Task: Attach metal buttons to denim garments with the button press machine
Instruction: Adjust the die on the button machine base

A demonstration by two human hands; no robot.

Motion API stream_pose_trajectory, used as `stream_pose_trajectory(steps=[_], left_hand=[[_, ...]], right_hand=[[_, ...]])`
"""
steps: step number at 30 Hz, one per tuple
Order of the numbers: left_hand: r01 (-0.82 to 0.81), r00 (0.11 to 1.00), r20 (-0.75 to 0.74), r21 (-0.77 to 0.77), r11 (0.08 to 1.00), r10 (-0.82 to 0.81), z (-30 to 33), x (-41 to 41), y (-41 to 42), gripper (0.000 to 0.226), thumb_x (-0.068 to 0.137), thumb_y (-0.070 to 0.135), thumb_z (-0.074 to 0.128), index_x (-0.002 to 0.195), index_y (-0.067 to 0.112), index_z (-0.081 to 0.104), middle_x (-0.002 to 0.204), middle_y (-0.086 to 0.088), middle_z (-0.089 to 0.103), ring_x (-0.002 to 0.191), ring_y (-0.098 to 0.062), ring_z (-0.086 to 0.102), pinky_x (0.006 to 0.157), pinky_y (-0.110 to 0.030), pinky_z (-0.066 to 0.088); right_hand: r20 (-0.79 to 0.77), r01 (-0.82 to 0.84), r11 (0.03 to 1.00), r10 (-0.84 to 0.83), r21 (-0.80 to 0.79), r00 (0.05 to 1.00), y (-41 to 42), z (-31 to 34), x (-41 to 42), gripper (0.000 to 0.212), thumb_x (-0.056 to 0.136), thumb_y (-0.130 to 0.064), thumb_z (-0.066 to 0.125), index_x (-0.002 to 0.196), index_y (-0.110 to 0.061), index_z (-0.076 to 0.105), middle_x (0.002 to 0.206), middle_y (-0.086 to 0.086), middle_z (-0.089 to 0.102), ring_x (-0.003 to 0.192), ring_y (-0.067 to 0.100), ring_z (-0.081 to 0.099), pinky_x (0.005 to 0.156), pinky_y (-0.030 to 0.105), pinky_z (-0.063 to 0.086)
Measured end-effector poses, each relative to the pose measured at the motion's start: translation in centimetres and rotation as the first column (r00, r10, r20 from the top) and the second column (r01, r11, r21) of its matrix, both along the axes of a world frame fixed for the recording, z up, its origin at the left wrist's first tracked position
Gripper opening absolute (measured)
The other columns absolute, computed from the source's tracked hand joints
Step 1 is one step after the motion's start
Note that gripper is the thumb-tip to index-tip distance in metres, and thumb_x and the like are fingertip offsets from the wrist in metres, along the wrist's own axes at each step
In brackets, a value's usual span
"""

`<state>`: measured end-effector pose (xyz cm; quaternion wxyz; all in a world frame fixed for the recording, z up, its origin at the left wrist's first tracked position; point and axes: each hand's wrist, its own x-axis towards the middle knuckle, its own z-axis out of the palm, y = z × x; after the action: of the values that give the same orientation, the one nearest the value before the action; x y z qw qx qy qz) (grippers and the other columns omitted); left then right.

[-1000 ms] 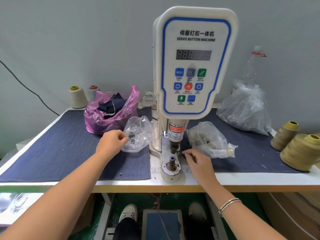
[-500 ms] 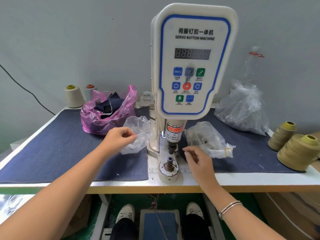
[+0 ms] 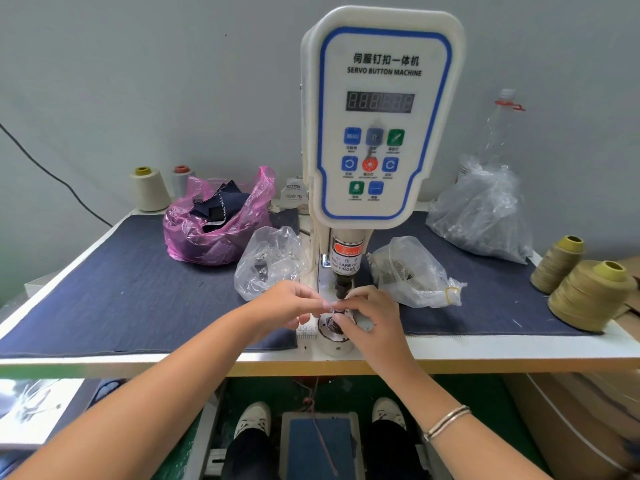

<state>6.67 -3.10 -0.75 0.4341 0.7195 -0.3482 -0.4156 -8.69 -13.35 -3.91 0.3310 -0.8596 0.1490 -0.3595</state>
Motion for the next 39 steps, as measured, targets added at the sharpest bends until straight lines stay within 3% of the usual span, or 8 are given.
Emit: stream_pose_trajectory(steps=[8, 13, 16, 18, 22, 27, 31, 39], left_hand=[[0.024, 1.0, -0.015, -0.01, 1.0, -0.024, 0.1, -0.1, 0.0, 0.024, 0.086, 0.025, 0.069, 0.095, 0.003, 0.074, 0.054, 0.008, 0.053, 0.045, -0.002, 0.041, 0.045, -0.013, 0.033], [0.063, 0.998, 0.008, -0.038, 0.997, -0.062, -0.3, 0.4, 0.1, 0.019, 0.086, 0.031, 0.07, 0.092, 0.014, 0.077, 0.059, 0.01, 0.059, 0.048, 0.0, 0.047, 0.052, -0.014, 0.039], [0.061, 0.985, 0.167, -0.101, 0.993, -0.043, -0.3, 1.5, 1.0, 0.006, 0.086, 0.024, 0.07, 0.086, 0.026, 0.076, 0.082, 0.013, 0.072, 0.071, 0.004, 0.063, 0.067, -0.012, 0.047], [0.09, 0.93, 0.363, -0.084, 0.992, -0.053, -0.5, 2.7, 2.1, 0.011, 0.086, 0.019, 0.07, 0.085, 0.029, 0.072, 0.084, 0.013, 0.072, 0.079, 0.002, 0.064, 0.074, -0.014, 0.049], [0.103, 0.796, 0.587, 0.105, 0.989, -0.145, -0.7, 5.2, 4.8, 0.013, 0.084, 0.023, 0.068, 0.081, 0.035, 0.066, 0.083, 0.008, 0.067, 0.072, 0.0, 0.057, 0.074, -0.02, 0.048], [0.138, 0.726, 0.601, 0.348, 0.927, -0.333, -0.3, 7.0, 6.7, 0.01, 0.08, 0.033, 0.071, 0.082, 0.039, 0.064, 0.083, 0.017, 0.064, 0.075, 0.005, 0.057, 0.065, -0.008, 0.042], [0.151, 0.73, 0.581, 0.376, 0.914, -0.36, -0.9, 7.2, 7.0, 0.011, 0.08, 0.033, 0.073, 0.087, 0.037, 0.065, 0.091, 0.015, 0.065, 0.079, 0.002, 0.059, 0.067, -0.007, 0.044], [0.16, 0.691, 0.62, 0.37, 0.915, -0.371, -1.5, 7.3, 7.0, 0.012, 0.085, 0.028, 0.07, 0.078, 0.037, 0.066, 0.082, 0.019, 0.065, 0.074, 0.009, 0.057, 0.066, -0.007, 0.044]], right_hand=[[-0.014, 0.078, 0.997, -0.078, 0.011, 0.997, 0.2, -0.3, 0.5, 0.01, 0.084, -0.02, 0.07, 0.086, -0.01, 0.07, 0.085, -0.002, 0.06, 0.087, 0.013, 0.053, 0.084, 0.041, 0.046], [0.011, 0.037, 0.998, -0.037, 0.051, 0.999, 0.1, 0.2, 0.5, 0.006, 0.084, -0.012, 0.07, 0.082, -0.011, 0.064, 0.084, -0.004, 0.058, 0.086, 0.013, 0.055, 0.083, 0.031, 0.046], [-0.003, 0.004, 0.985, -0.003, 0.171, 1.0, -0.4, 0.8, 0.2, 0.016, 0.083, -0.006, 0.069, 0.079, -0.019, 0.061, 0.082, -0.008, 0.058, 0.084, 0.004, 0.055, 0.079, 0.012, 0.041], [-0.044, -0.014, 0.984, 0.022, 0.178, 0.999, -0.9, 0.9, 0.2, 0.012, 0.083, -0.005, 0.069, 0.079, -0.015, 0.065, 0.083, -0.003, 0.06, 0.084, 0.005, 0.055, 0.079, 0.011, 0.041], [-0.092, -0.015, 1.0, 0.018, 0.027, 0.996, -1.4, 1.6, 0.3, 0.004, 0.082, -0.008, 0.072, 0.079, -0.007, 0.069, 0.083, -0.002, 0.06, 0.081, 0.01, 0.055, 0.077, 0.021, 0.045], [-0.138, -0.019, 0.981, -0.008, -0.193, 0.99, -2.1, 2.3, 0.3, 0.01, 0.078, -0.015, 0.076, 0.075, -0.008, 0.07, 0.081, 0.001, 0.062, 0.079, 0.02, 0.057, 0.078, 0.041, 0.043], [-0.112, -0.007, 0.962, -0.025, -0.273, 0.993, -2.3, 2.1, 0.2, 0.012, 0.075, -0.015, 0.079, 0.072, -0.011, 0.068, 0.077, -0.004, 0.058, 0.075, 0.018, 0.056, 0.077, 0.034, 0.032], [-0.121, -0.023, 0.916, -0.028, -0.401, 0.992, -2.7, 2.2, -0.1, 0.007, 0.075, -0.019, 0.079, 0.077, -0.015, 0.073, 0.075, -0.002, 0.063, 0.072, 0.021, 0.06, 0.073, 0.036, 0.035]])
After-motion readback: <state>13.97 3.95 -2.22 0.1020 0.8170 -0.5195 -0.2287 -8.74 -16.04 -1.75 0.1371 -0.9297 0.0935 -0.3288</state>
